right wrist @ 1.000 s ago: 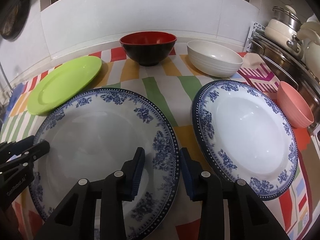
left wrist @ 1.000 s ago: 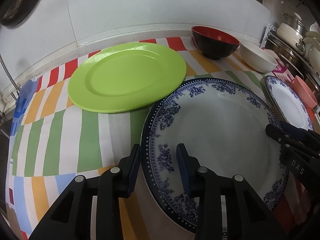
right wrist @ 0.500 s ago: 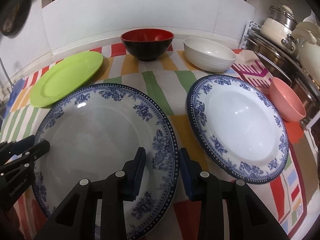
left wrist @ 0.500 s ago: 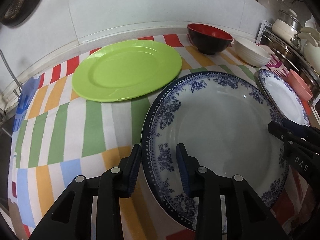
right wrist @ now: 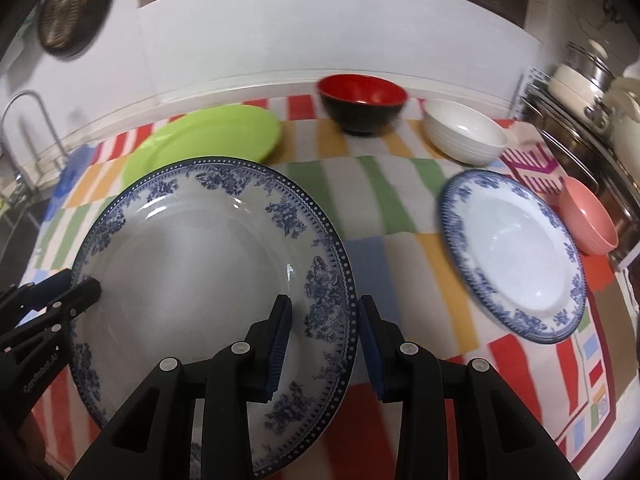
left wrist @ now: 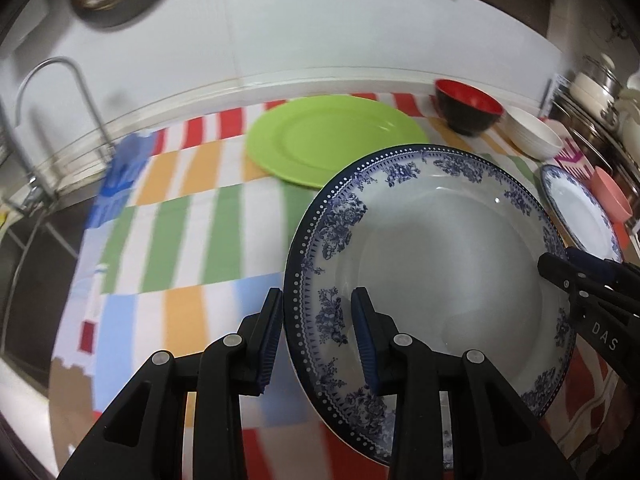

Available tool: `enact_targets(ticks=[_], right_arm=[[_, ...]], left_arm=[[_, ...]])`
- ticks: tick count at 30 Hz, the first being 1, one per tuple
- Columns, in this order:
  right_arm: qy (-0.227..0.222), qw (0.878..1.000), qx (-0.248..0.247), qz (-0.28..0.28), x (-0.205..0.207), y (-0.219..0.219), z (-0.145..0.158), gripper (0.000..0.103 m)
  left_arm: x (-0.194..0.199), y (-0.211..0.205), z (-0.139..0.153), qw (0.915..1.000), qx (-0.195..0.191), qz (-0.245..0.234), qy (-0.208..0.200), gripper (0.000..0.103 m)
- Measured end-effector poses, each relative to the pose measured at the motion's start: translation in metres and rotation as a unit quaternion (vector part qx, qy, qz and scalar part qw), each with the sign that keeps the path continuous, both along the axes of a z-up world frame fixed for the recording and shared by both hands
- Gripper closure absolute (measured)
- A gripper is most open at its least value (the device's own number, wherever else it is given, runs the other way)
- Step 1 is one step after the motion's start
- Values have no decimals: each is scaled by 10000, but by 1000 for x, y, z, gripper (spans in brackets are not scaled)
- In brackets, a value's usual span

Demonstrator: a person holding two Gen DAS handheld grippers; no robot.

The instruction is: Organize plates and bowls

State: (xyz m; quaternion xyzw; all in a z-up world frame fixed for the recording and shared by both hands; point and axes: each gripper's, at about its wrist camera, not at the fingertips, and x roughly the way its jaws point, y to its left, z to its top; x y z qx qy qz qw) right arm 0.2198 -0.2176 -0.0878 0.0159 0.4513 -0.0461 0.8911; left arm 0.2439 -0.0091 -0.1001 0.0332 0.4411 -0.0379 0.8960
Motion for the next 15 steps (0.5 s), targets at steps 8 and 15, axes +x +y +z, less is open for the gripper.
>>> enact_targets(ticks=[8, 15], right_arm=[[-23, 9987, 115, 493, -3, 52, 7, 68], [65, 9957, 133, 917, -1, 96, 4, 68]], left_arm=[[-23, 51, 7, 9988, 76, 479, -47, 69], [-38, 93, 3, 9962, 116, 853, 91, 69]])
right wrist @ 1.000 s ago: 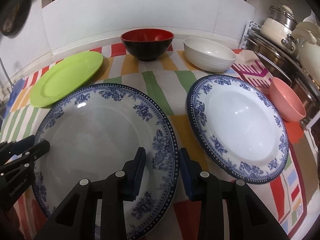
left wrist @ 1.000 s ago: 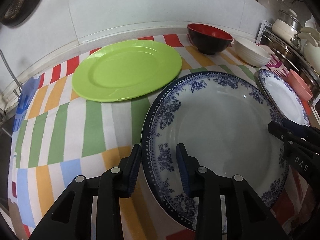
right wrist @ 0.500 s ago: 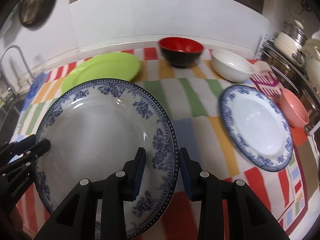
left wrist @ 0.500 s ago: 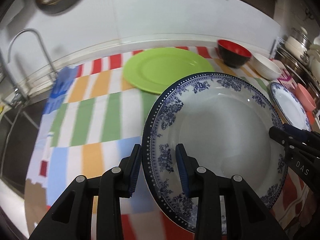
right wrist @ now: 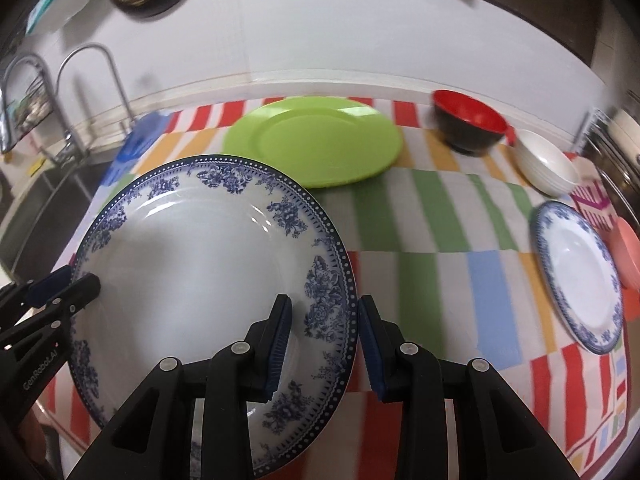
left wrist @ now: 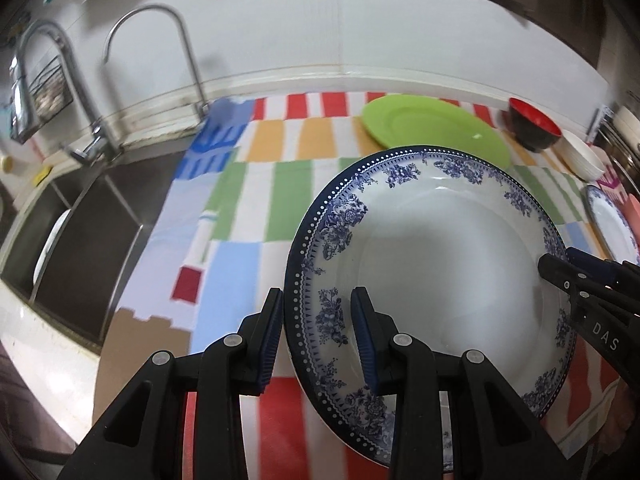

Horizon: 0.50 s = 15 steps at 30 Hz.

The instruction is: Organize plates and bowls

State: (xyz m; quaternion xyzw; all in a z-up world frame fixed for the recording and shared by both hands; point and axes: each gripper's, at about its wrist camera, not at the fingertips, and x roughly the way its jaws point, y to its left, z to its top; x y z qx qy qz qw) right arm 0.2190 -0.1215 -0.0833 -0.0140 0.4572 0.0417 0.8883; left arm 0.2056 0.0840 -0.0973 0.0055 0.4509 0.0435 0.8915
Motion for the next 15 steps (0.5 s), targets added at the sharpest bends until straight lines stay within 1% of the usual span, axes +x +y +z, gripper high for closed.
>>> enact_targets(ticks=[8, 15], right_arm=[[226, 9993, -2, 296, 3, 37, -13, 68], [402, 9984, -34, 384, 5, 56, -26, 68]], left_arm=[[-6, 31, -13, 9994, 45, 271, 200, 69], [-6, 43, -25, 9988, 9, 326, 375, 69]])
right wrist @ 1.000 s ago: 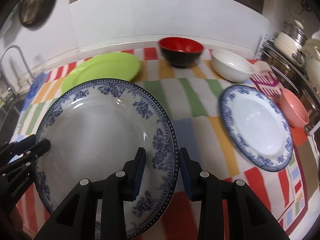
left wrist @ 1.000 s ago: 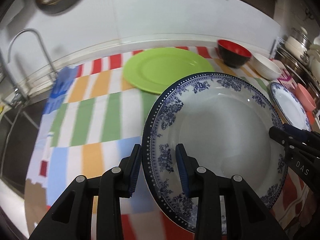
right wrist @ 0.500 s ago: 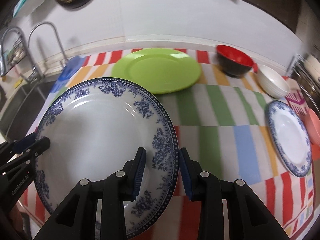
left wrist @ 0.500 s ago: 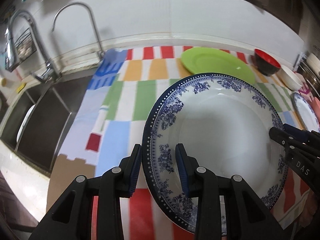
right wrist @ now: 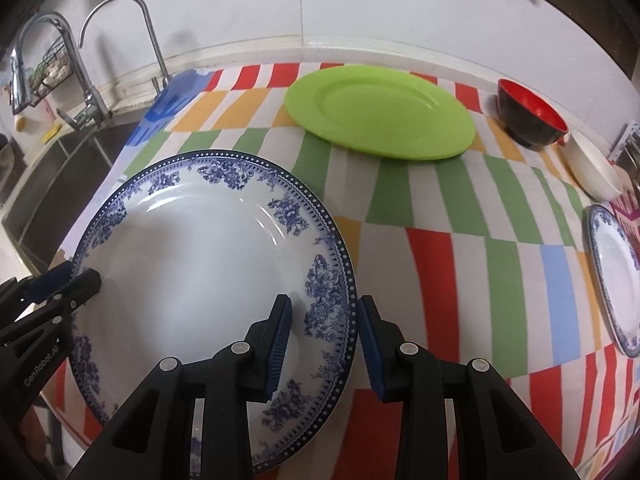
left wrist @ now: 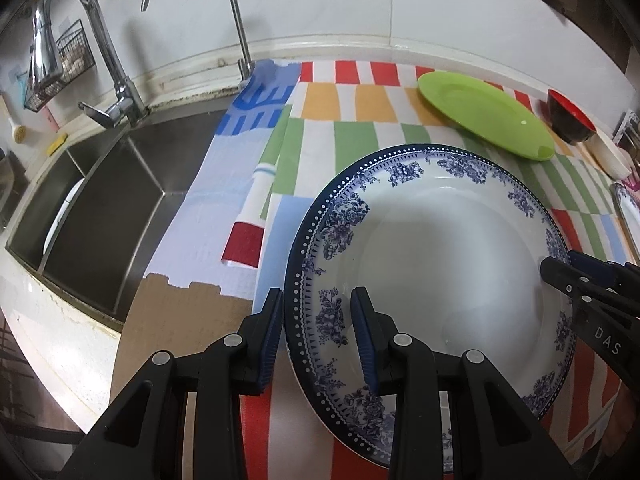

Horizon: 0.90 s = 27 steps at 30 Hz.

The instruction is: Organize plates and bowls

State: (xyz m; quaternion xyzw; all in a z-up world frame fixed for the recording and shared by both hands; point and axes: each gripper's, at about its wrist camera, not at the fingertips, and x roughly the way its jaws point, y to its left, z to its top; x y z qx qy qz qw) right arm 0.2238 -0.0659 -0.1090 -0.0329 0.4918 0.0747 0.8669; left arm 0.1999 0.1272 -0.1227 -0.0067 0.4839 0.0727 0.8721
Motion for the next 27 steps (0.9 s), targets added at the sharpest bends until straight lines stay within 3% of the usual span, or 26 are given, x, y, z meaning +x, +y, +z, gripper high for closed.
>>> enact_targets(ticks=[22, 24, 27], right_arm=[[162, 9998, -72, -8, 5, 8, -9, 67], [98, 9999, -61, -44, 5, 6, -6, 67], [-108, 9999, -52, -98, 2, 3, 5, 65]], left_arm=[[4, 2, -8, 10000, 24, -11, 79, 67], [3, 1, -2, 10000, 35, 6, -40, 57], [3, -1, 7, 9999, -10, -47, -162, 53]])
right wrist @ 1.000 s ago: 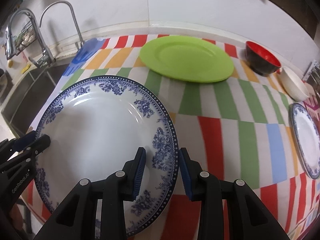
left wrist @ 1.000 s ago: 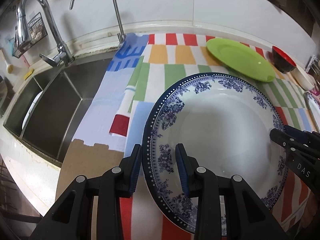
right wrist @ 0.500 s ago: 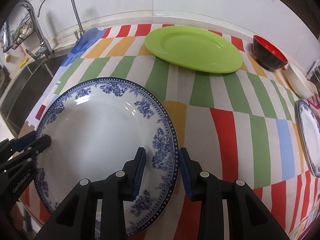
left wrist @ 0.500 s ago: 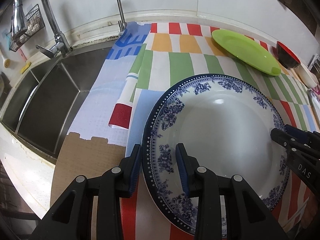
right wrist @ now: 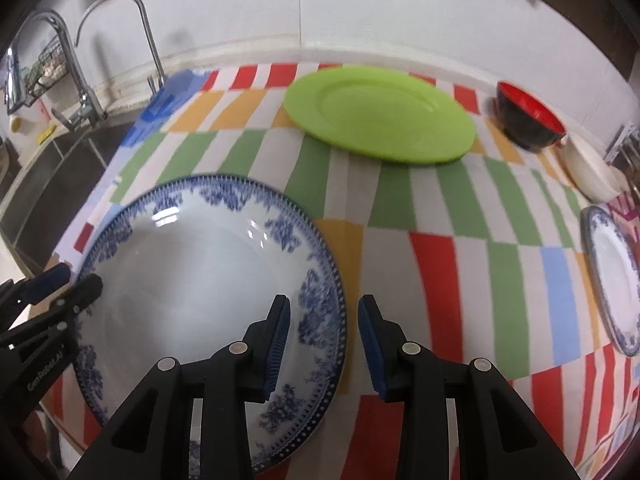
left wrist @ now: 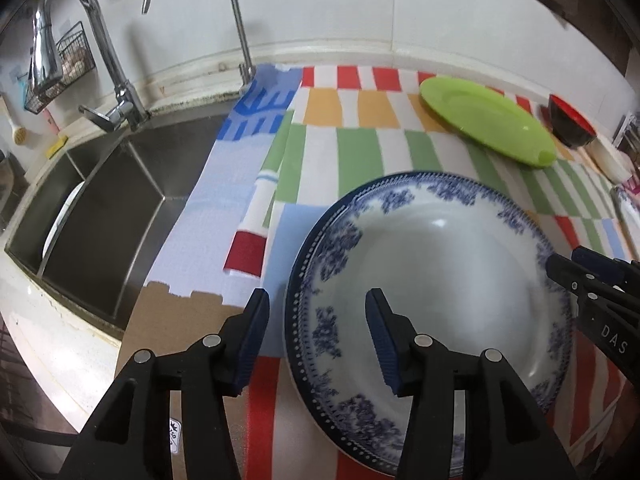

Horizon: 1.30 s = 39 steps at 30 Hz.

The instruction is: Organize plates and bowls

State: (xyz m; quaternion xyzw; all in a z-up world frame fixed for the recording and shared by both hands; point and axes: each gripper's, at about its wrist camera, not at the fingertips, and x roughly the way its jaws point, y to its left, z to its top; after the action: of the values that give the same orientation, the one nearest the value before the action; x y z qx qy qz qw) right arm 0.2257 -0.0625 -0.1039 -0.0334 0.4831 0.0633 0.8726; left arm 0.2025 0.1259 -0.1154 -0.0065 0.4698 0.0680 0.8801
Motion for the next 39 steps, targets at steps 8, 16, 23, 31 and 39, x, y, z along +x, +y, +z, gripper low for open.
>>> enact_targets(ticks=[8, 16, 23, 31, 39], right_arm=[[-526, 9983, -15, -246, 2, -17, 25, 43], [-754, 9966, -79, -332, 26, -40, 50, 32], [-1017, 9938, 73, -439, 42, -58, 75, 26], [-1267, 9895, 44, -692, 68, -78, 90, 26], [-1345, 9876, 25, -812, 103, -95, 85, 26]], left_arm=[[10, -12, 35, 9982, 117, -237, -547, 36], [38, -34, 71, 9932, 12, -743, -898, 27], [60, -51, 94, 9901, -27, -885, -1093, 20], [89, -64, 111, 9869, 195, -962, -1281, 17], [130, -69, 105, 9883, 214, -969, -1157, 17]])
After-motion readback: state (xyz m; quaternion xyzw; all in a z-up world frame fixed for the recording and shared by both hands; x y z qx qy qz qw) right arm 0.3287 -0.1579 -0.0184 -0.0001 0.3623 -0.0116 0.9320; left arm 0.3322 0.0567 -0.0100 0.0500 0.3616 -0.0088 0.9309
